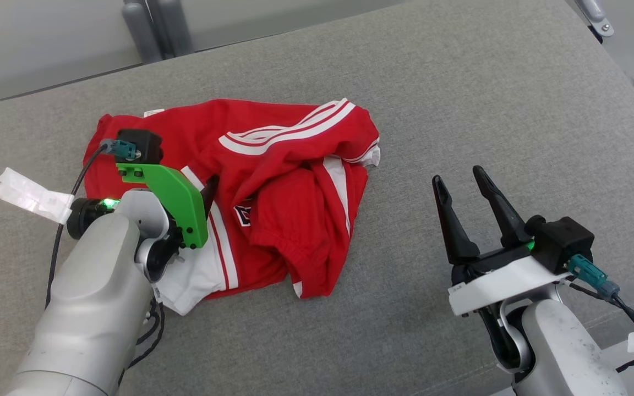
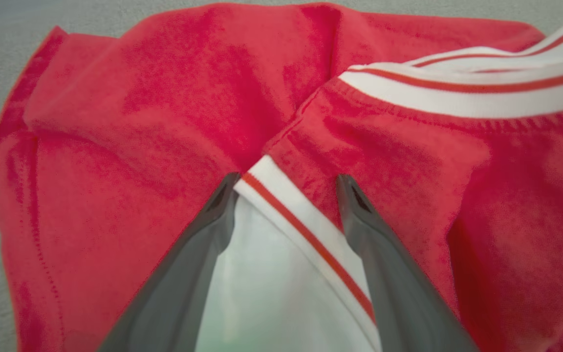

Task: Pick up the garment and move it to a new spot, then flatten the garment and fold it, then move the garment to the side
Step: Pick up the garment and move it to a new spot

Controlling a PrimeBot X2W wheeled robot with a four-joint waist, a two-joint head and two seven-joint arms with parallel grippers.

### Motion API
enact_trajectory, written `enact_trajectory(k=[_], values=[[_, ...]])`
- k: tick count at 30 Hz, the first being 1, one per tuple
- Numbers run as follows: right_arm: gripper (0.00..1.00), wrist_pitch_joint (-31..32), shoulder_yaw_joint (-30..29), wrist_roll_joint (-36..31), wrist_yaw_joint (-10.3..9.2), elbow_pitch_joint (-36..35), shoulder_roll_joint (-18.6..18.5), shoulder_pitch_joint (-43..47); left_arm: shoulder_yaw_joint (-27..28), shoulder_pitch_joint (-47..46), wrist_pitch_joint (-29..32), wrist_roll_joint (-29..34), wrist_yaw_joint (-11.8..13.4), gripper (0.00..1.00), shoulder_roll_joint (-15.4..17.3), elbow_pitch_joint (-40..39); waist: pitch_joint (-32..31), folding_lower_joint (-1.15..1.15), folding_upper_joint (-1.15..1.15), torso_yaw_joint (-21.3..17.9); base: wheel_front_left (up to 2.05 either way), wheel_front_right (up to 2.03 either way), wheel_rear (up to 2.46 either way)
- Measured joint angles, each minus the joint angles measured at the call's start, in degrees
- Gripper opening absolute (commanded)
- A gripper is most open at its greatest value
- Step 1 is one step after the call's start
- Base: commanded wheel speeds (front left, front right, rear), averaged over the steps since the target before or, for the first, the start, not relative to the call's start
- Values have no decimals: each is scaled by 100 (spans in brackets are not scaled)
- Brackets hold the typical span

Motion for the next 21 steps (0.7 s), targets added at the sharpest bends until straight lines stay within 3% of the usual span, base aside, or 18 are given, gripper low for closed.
enact_trajectory(k=[1, 3, 14, 21], values=[[100, 0, -18, -2, 0, -8, 8, 0, -63, -30, -35, -46, -1, 48, -1, 5, 28, 0, 0, -22, 0, 0, 0], [100, 0, -47, -12, 0, -11, 20, 1, -223, -98, -109, -205, -5, 0, 33, 22, 83, 0, 0, -60, 0, 0, 0], [100, 0, -101, -26, 0, 65, 90, 94, -858, -383, -749, -720, -7, 0, 315, -391, -150, 0, 0, 116, 0, 0, 0], [100, 0, -127, -16, 0, 125, 87, 312, -721, -827, -894, -1287, -8, 0, 846, -1360, -470, 0, 0, 416, 0, 0, 0]])
